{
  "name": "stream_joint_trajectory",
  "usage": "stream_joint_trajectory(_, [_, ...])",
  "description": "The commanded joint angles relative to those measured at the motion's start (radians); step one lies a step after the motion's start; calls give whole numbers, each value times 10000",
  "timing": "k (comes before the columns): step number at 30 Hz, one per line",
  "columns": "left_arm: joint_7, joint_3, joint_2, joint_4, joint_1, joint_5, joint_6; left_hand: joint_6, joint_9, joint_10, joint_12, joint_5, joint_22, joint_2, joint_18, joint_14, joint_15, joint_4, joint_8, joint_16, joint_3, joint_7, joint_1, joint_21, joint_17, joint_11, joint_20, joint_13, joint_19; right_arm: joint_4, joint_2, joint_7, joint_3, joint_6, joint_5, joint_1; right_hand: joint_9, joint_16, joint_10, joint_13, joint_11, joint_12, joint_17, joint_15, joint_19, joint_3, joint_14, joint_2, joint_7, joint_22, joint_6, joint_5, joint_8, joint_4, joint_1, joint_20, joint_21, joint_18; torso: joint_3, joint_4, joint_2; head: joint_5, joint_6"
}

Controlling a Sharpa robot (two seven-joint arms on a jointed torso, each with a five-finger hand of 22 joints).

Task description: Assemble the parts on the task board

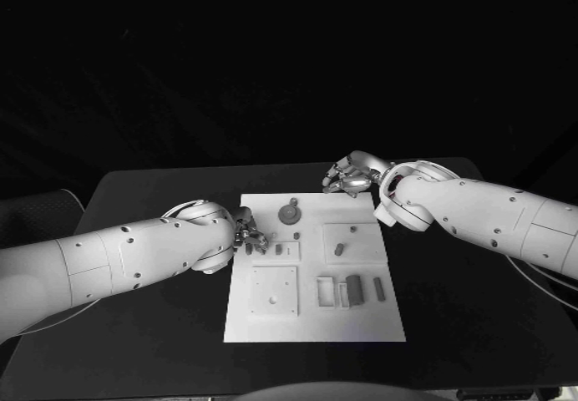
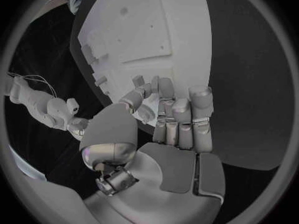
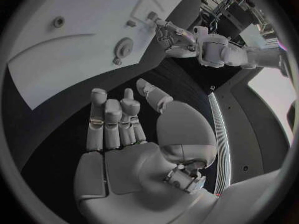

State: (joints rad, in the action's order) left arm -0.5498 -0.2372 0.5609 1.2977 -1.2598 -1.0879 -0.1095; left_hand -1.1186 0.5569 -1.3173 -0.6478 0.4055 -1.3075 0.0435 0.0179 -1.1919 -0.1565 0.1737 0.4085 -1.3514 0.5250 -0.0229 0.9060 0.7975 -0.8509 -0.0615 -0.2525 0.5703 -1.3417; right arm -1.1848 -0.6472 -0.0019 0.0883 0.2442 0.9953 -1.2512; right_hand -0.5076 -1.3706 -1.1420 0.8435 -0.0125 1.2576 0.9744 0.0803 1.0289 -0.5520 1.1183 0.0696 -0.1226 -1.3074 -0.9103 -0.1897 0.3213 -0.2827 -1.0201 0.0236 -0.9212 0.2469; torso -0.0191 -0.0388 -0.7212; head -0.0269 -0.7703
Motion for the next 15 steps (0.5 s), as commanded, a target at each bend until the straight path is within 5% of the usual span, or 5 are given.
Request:
stream_joint_trajectory(1, [10, -2, -37, 17, 20, -130, 146, -10, 1030, -98, -68, -36, -192, 5, 678, -125, -229, -75, 748, -45, -14, -57, -114, 63, -18, -133, -98, 18, 49, -16, -2, 96, -4, -87, 27, 3, -15, -15, 53, 10, -32, -7, -10, 72, 41, -40, 20, 6, -61, -103, -8, -67, -57, 11, 127, -1, 61, 149, -3, -2, 4, -4, -6])
stream_joint_trajectory(15, [15, -2, -37, 18, 20, -191, 213, -29, 1034, -116, -121, -68, -193, 124, 684, -149, -245, -166, 794, -66, -71, -37, -269, 84, -32, -152, -115, 35, 45, -26, -7, 92, -4, -88, 27, 3, -19, -15, 53, 10, -32, -7, -11, 72, 41, -38, 20, 8, -61, -103, -9, -66, -60, 14, 134, -1, 61, 149, -1, -2, 0, 5, -25])
